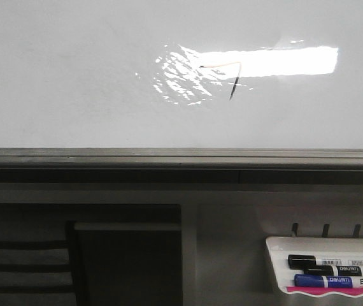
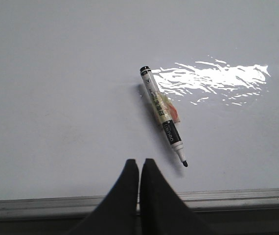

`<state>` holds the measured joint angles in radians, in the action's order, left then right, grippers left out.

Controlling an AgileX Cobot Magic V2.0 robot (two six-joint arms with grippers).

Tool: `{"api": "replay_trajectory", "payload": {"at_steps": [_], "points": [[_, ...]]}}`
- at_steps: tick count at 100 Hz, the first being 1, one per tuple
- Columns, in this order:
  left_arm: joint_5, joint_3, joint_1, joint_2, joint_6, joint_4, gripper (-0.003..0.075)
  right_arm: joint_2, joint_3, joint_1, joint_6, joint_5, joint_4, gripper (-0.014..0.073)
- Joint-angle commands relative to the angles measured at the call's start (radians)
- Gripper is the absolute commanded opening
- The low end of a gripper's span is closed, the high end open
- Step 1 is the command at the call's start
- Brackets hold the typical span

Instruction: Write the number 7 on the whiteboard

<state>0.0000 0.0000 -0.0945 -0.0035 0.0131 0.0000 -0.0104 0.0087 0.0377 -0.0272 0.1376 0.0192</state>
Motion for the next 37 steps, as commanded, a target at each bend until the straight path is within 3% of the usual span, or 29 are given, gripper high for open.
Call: {"api": "replay_trajectory", "payload": {"at_steps": [1, 37], "points": [[-0.068, 0.034, 0.000, -0.031, 0.005, 0.000, -0.0020, -0.019, 0.031, 0.005, 0.002, -0.029, 0.005, -0.0071], [-0.068, 0.034, 0.000, -0.031, 0.005, 0.000, -0.0020, -0.019, 0.031, 0.005, 0.002, -0.025, 0.005, -0.0071]]}}
